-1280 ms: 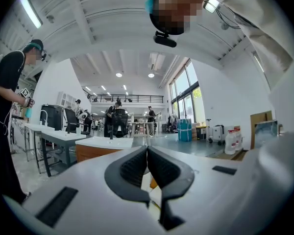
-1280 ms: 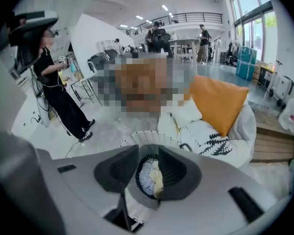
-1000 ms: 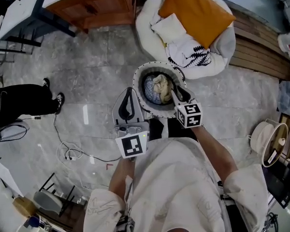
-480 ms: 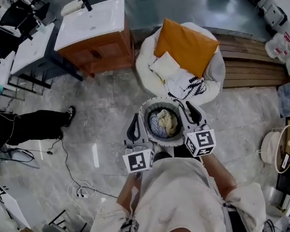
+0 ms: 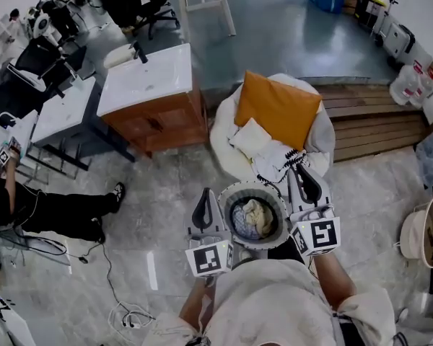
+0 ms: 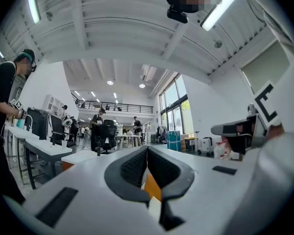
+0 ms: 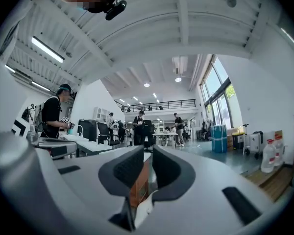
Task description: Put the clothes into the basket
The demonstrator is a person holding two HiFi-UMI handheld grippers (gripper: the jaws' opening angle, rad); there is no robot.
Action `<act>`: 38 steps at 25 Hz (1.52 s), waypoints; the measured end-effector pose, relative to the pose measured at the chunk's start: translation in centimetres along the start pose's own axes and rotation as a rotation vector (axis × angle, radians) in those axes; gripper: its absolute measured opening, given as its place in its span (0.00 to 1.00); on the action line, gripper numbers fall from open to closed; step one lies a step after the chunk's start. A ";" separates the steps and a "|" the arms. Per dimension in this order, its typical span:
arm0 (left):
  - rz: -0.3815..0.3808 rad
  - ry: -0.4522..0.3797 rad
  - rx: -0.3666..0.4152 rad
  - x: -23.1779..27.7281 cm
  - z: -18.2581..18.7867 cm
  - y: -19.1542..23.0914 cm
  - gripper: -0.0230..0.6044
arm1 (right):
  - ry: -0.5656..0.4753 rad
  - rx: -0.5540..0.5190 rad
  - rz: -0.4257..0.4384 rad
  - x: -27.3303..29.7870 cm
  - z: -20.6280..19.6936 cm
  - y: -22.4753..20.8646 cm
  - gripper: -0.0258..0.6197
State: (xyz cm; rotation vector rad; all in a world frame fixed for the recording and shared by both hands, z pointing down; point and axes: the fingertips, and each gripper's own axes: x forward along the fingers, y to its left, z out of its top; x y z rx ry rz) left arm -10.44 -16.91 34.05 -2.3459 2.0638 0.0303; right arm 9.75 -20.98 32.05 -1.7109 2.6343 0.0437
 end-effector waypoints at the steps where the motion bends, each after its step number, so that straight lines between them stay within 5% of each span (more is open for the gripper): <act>1: -0.002 -0.011 0.005 0.0 0.7 0.0 0.04 | -0.014 -0.009 -0.010 -0.1 0.7 -0.2 0.09; 17: -0.010 -0.082 0.047 -1.4 5.5 0.1 0.04 | -0.083 -0.050 -0.010 -0.9 4.5 0.6 0.02; 38: -0.019 -0.084 0.038 -1.8 5.2 -0.2 0.04 | -0.087 -0.059 -0.032 -1.8 4.6 1.1 0.02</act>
